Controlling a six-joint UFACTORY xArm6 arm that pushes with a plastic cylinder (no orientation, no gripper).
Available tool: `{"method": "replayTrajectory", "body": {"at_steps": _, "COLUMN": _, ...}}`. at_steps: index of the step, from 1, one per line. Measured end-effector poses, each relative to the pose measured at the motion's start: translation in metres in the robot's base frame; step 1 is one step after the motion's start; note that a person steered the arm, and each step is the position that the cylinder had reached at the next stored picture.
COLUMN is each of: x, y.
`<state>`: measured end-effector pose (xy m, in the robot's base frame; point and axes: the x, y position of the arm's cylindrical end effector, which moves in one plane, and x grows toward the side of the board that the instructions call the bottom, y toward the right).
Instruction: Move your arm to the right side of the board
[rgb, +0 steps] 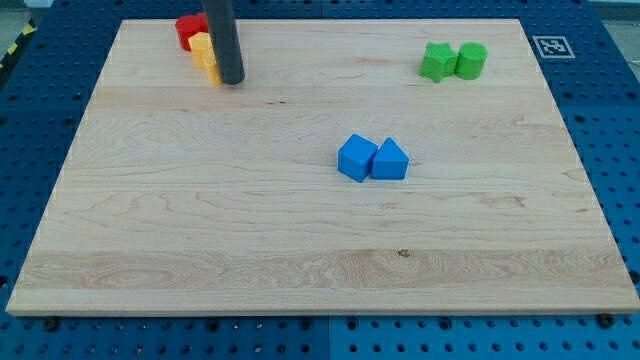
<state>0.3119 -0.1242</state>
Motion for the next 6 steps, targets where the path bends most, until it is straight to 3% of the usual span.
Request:
{"method": "replayTrajectory", "body": {"at_steps": 3, "x": -0.004, "y": 0.021}}
{"method": "replayTrajectory", "body": {"at_steps": 5, "x": 0.062, "y": 0.215}}
{"method": "replayTrajectory", "body": {"at_steps": 6, "x": 0.065, "y": 0.324}}
